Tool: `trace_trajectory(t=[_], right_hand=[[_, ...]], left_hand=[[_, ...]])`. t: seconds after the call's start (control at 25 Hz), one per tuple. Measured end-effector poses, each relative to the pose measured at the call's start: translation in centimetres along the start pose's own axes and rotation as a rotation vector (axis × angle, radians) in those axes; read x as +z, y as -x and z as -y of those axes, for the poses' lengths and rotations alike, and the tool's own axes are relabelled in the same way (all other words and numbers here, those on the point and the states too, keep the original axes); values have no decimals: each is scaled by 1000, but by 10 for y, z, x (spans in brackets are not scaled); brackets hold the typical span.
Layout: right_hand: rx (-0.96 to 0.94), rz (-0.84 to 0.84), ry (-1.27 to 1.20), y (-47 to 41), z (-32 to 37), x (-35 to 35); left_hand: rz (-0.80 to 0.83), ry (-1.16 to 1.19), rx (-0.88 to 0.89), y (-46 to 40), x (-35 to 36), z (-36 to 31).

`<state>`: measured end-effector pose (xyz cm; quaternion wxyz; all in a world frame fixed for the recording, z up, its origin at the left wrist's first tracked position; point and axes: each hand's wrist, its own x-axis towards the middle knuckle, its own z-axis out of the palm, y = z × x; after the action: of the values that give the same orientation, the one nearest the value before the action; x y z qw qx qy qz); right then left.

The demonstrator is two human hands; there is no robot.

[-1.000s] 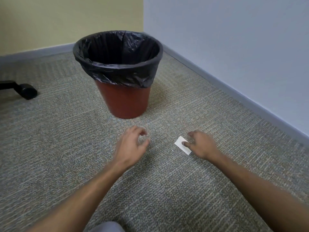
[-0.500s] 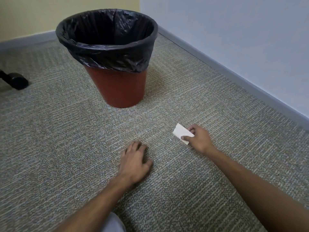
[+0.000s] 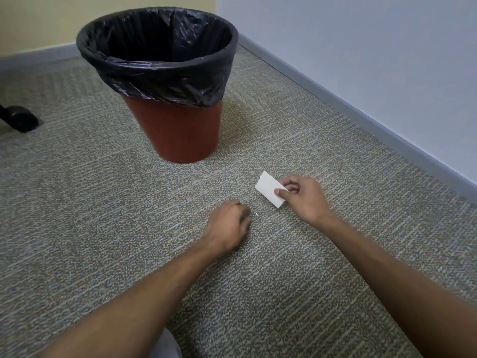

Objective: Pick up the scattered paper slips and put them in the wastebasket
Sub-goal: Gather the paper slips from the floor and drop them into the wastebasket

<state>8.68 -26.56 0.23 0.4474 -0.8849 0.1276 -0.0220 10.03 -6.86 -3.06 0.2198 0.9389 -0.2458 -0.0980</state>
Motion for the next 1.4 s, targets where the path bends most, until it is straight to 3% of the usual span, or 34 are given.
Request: trace_trajectory(t=[0.28,0.44,0.68,0.76,0.88,1.0,1.2,1.32,1.4], right_hand=[[11,-32,-57,-4,-13,-6],[-21,-60,-86,-16,-12,-18],[-124,-98,-109,-58,27,-42],[-169,-97,-167,-74,64,-52],[-261,-114,-218,-96,134,-73],[-344,-150,-264,-119,205,-92],[-341,-23,-215,-165,281,-71],[-264,117,-112,-183,295,-49],[-206,111,-42,-189,294,-47]], left_hand=[[-60,-84,83,-33,29,-5],[-42,-196,240,-33,32,-7],[195,-352,290,-47,8,-25],[114,-365,311,-49,-24,-35],[-212,-291,315,-64,-105,-45],[-480,-304,229,-79,-197,-48],[-631,-188,-49,-99,-302,-13],[-532,-231,-223,-113,-332,23],[-437,-246,-400,-119,-344,48]])
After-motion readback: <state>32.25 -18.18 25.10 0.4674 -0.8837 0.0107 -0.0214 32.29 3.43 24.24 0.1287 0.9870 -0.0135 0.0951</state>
